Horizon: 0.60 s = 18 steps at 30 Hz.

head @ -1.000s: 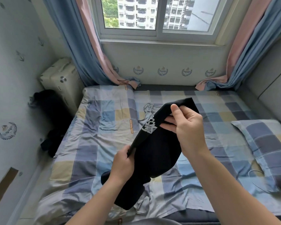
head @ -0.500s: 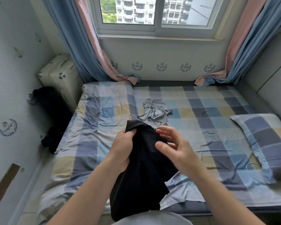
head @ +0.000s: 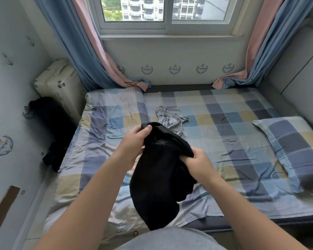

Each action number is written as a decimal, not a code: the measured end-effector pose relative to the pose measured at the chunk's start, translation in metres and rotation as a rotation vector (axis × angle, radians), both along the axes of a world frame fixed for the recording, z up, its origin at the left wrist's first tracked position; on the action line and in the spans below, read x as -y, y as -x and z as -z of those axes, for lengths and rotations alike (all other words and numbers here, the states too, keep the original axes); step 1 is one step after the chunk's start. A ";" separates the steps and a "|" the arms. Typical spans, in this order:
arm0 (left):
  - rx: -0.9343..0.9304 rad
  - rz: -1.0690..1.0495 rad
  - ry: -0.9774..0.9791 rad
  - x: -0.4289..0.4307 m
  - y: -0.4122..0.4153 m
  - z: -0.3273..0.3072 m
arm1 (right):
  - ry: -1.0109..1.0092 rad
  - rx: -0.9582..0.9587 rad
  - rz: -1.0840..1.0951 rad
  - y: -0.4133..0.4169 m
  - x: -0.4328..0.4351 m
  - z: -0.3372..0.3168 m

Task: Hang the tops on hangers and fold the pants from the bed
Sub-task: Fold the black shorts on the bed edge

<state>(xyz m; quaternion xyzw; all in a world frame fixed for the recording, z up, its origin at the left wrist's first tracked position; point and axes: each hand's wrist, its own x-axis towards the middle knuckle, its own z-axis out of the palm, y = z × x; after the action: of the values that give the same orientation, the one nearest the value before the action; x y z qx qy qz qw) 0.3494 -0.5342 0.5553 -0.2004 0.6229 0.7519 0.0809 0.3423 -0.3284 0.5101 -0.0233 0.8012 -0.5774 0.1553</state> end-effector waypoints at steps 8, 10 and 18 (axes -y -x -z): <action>-0.111 0.238 0.278 -0.014 -0.026 0.037 | 0.277 0.177 0.271 0.025 0.001 -0.018; -0.144 0.301 0.315 -0.024 -0.034 0.045 | 0.334 0.175 0.289 0.026 0.002 -0.028; -0.362 0.189 0.507 -0.051 -0.031 0.051 | 0.608 0.201 0.346 0.024 0.008 -0.062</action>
<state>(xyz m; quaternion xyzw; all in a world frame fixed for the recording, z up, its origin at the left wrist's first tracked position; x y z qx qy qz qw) 0.3804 -0.4832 0.5047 -0.0185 0.8103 0.5855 -0.0144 0.3181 -0.3366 0.5718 0.1245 0.5658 -0.8063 0.1194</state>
